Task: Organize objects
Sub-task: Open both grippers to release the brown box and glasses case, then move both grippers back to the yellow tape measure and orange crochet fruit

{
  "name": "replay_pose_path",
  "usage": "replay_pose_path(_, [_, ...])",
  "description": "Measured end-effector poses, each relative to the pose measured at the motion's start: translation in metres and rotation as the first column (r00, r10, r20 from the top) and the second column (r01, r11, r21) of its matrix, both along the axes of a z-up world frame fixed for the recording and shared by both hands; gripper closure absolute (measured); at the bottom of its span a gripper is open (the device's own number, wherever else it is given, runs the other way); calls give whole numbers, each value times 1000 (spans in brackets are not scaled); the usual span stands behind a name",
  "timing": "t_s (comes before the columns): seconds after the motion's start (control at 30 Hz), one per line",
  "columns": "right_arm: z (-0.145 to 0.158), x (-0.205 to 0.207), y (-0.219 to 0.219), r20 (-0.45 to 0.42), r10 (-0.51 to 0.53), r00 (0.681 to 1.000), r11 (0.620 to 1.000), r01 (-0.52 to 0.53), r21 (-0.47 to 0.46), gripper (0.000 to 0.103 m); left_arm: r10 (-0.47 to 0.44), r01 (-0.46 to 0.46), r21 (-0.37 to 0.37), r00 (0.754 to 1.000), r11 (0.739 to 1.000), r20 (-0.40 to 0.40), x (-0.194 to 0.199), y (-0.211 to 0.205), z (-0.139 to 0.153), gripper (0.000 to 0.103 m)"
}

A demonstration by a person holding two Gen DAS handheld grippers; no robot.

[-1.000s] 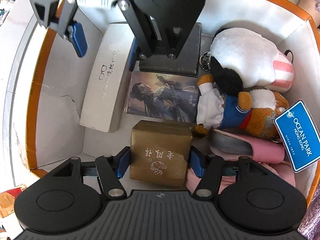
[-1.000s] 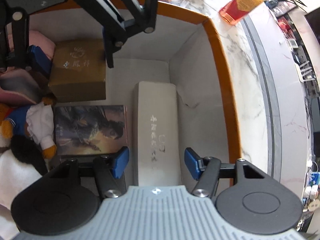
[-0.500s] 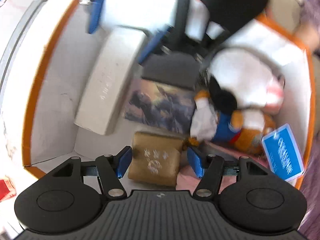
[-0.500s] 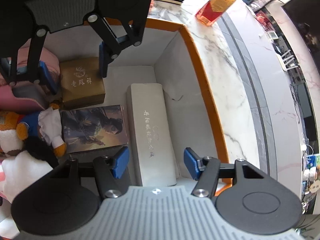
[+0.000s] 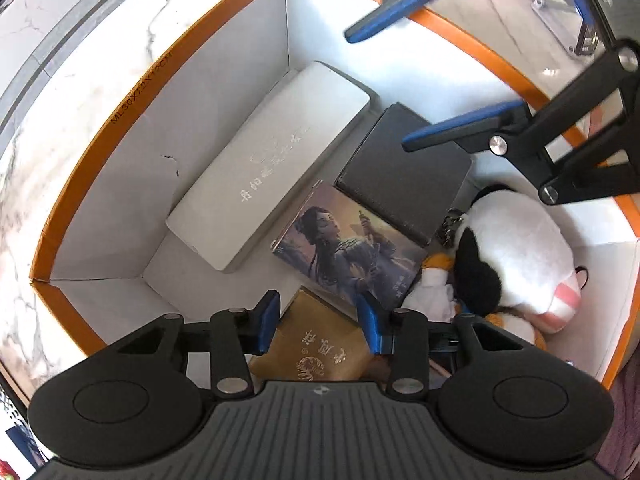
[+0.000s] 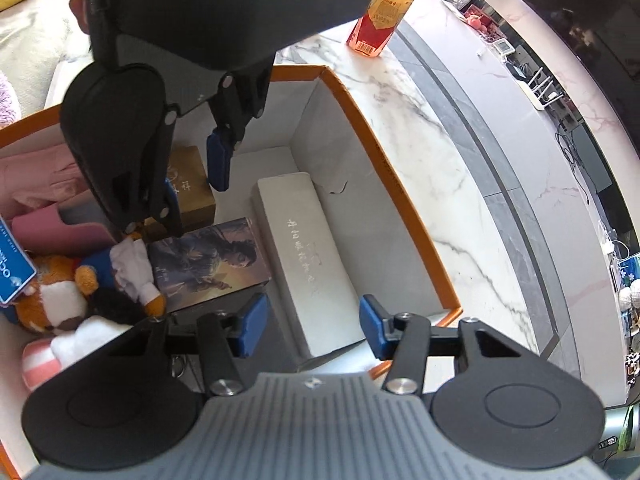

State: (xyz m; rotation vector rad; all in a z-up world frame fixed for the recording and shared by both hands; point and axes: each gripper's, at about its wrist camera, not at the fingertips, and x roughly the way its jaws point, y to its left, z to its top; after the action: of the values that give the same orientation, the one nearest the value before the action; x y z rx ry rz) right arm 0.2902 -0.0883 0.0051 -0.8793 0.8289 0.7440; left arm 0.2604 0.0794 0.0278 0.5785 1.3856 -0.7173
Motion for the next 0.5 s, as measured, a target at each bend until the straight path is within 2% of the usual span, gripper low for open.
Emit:
replay_pose_path(0.07, [1, -6, 0, 2, -5, 1000, 1000, 5, 8, 54, 20, -20, -18, 1000, 1000, -13, -3, 3, 3, 55])
replay_pose_path(0.2, [6, -10, -4, 2, -35, 999, 998, 35, 43, 55, 29, -30, 22, 999, 999, 33, -15, 5, 10, 55])
replay_pose_path(0.27, [12, -12, -7, 0, -57, 998, 996, 57, 71, 56, 40, -40, 4, 998, 999, 57, -24, 8, 22, 55])
replay_pose_path(0.43, [34, -19, -23, -8, -152, 988, 972, 151, 178, 58, 45, -33, -59, 978, 998, 204, -60, 7, 69, 55])
replay_pose_path(0.47, [39, -21, -28, -7, -184, 983, 963, 181, 202, 58, 42, -26, -71, 971, 997, 234, -57, -25, 79, 55])
replay_pose_path(0.5, [44, -24, -34, -10, -221, 975, 949, 218, 228, 58, 35, -14, -82, 964, 997, 263, -38, -43, 92, 55])
